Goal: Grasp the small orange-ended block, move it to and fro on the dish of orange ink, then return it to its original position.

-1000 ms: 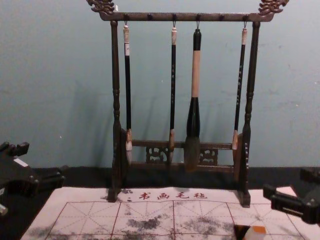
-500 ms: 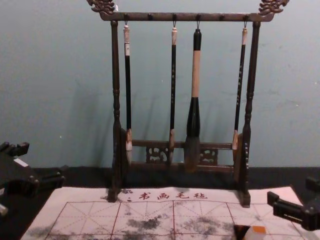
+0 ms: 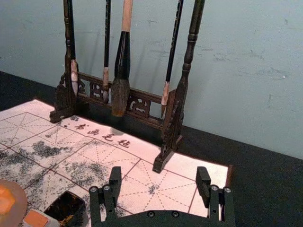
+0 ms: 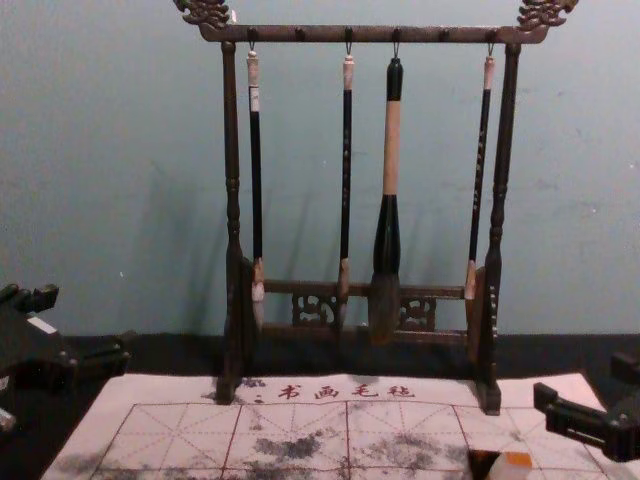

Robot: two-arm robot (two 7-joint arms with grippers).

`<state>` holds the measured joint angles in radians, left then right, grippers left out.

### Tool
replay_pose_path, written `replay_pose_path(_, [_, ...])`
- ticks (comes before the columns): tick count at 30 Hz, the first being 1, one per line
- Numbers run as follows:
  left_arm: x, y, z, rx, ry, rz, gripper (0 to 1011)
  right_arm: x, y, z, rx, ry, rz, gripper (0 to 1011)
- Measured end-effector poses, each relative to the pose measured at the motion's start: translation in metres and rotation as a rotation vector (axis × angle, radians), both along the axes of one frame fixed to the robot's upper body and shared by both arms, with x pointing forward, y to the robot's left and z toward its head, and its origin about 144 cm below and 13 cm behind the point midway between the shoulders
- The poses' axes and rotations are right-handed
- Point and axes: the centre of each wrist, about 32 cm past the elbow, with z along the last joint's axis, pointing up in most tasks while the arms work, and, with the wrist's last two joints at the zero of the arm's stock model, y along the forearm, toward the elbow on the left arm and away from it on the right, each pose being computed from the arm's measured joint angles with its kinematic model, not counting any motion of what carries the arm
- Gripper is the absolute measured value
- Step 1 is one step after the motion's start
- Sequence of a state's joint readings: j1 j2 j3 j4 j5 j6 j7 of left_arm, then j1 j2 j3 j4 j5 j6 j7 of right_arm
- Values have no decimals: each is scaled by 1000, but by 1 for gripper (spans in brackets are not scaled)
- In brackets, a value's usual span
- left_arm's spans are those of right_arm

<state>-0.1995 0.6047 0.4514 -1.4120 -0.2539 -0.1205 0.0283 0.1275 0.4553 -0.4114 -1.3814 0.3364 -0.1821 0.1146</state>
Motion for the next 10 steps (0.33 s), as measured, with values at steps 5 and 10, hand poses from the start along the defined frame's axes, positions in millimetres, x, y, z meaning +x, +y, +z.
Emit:
replay_pose_path(5, [0,0,0,0,0,0,1001,0,0,0,1,0,1,1003])
replay_pose_path(10, [0,0,0,0,0,0,1001,0,0,0,1,-1,2,1003])
